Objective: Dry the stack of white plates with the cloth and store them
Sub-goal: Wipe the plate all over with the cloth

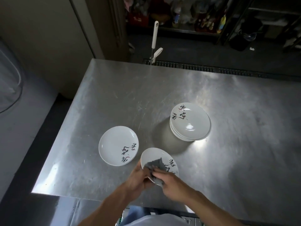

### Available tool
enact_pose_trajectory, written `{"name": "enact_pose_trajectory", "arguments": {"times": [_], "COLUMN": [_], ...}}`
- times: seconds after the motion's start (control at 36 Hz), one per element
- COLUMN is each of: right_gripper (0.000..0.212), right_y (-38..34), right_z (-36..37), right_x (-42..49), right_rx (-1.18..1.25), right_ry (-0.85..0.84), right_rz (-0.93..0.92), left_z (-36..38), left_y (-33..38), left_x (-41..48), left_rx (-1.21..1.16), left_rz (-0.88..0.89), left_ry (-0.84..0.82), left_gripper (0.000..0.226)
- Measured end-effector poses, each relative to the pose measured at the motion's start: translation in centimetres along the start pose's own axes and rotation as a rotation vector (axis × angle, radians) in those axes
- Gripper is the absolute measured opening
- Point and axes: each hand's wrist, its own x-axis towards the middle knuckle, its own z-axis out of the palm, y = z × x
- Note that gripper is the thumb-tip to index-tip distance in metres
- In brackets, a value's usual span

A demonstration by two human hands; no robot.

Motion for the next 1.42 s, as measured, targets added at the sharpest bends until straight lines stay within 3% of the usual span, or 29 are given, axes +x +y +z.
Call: {"name": "enact_pose_trajectory", "arguments": {"times": [0.14,0.31,0.36,0.44,0.53,0.58,0.64,0.69,0.78,0.86,0.94,1.06,1.11,1.19,1.28,1.36,1.42], "right_gripper": [0.061,0.061,0.059,0.039,0.059,0.033,0.009,0.036,0.053,0.046,0.035,0.032,0.021,0.019,0.042,0.037,0.035], "right_y": [0.6,1.6,0.8,-0.5,-1.9,-2.8,-3.5,-4.2,-5.4,-5.2,-4.5,-3.9,-3.2,-1.7,-0.8,0.0,0.6], "right_z": [-1.2,-2.8,-3.3,-4.1,-4.7,-5.1,-5.9,-7.0,-9.1,-11.3,-12.9,-13.5,-13.1,-11.5,-9.7,-8.0,-6.5], "right_x": [3.7,3.3,1.8,-0.7,-2.1,-2.4,-2.1,-1.8,-1.4,-0.9,-0.5,0.2,0.5,0.4,-0.3,-1.1,-1.4], "right_rx": [-0.170,-0.468,-0.360,-0.226,-0.328,-0.377,-0.383,-0.322,-0.208,-0.068,0.037,0.057,0.086,0.149,0.170,0.084,0.107], "right_ry": [-0.010,-0.016,-0.080,-0.037,0.000,0.050,0.117,0.172,0.209,0.221,0.219,0.231,0.292,0.328,0.498,0.628,0.610], "right_rz": [0.009,0.117,0.068,0.043,-0.014,-0.080,-0.116,-0.096,-0.088,-0.026,0.049,0.059,0.076,0.079,0.094,0.224,0.299], "left_z": [-0.1,-0.4,-0.5,-0.5,-0.3,-0.1,0.1,0.3,0.6,-0.3,-1.1,-1.0,-1.0,-0.9,-0.9,-0.9,-1.0], "left_y": [-0.8,-1.3,-0.9,0.0,0.4,0.6,0.8,1.3,2.1,2.1,1.7,1.5,1.4,0.8,0.1,-0.5,-1.0], "left_x": [-0.6,0.0,0.1,0.1,0.3,0.4,0.4,0.0,-0.6,-1.4,-1.7,-1.3,-0.9,-0.1,0.1,-0.2,-0.1], "left_rx": [0.016,-0.074,-0.089,-0.077,-0.087,-0.150,-0.204,-0.194,-0.051,0.202,0.526,0.669,0.740,0.778,0.779,0.568,0.438], "left_rz": [-0.007,-0.040,-0.041,-0.008,0.008,-0.009,-0.020,-0.028,-0.035,-0.006,0.214,0.361,0.420,0.449,0.448,0.350,0.271], "left_ry": [-0.085,0.028,0.034,0.035,0.037,0.036,0.037,0.026,0.040,0.001,-0.059,-0.042,0.002,0.051,0.024,0.012,0.021], "left_gripper": [0.065,0.057,0.060,0.062,0.067,0.073,0.056,0.030,0.024,0.034,0.010,0.008,0.023,0.028,0.028,0.038,0.037]}}
